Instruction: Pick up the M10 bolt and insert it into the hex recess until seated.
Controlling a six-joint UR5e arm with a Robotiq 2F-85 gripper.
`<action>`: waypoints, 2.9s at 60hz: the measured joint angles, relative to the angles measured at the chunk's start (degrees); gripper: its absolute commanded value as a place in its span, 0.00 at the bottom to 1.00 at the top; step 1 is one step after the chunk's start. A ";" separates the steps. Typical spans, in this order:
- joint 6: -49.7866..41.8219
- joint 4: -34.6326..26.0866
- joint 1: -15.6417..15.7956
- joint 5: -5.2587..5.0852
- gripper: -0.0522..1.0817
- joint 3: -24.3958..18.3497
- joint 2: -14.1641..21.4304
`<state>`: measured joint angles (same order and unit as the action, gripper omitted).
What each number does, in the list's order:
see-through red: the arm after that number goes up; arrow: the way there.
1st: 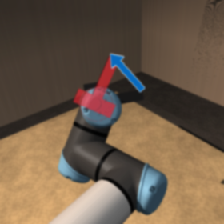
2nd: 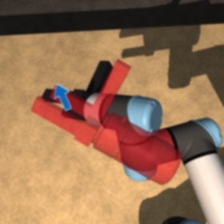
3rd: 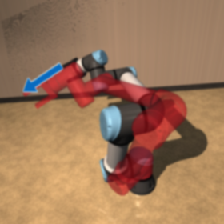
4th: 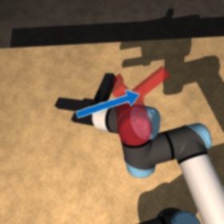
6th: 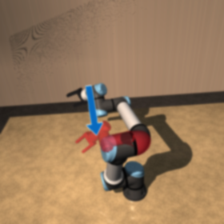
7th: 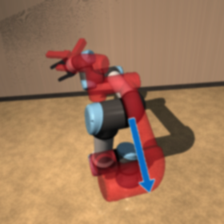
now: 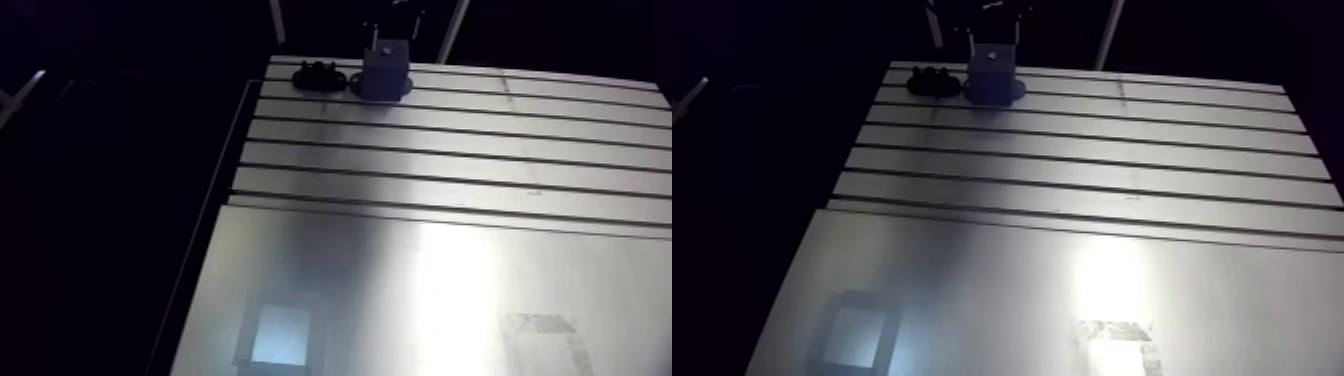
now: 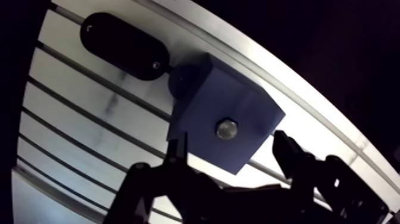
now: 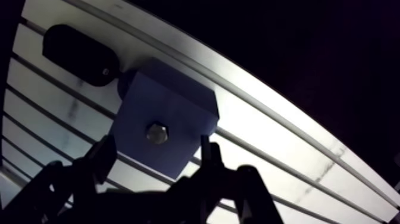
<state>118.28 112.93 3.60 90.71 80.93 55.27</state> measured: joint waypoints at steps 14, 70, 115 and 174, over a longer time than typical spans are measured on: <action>-1.87 -0.06 -0.03 -0.13 0.12 -0.25 0.53; -28.69 -4.40 0.66 -0.34 0.90 -1.49 1.74; -29.55 -7.45 0.38 -0.33 0.95 -4.39 -1.13; -29.47 -7.12 0.19 0.02 0.95 -5.21 -2.85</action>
<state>88.81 105.81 3.79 90.73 75.71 52.42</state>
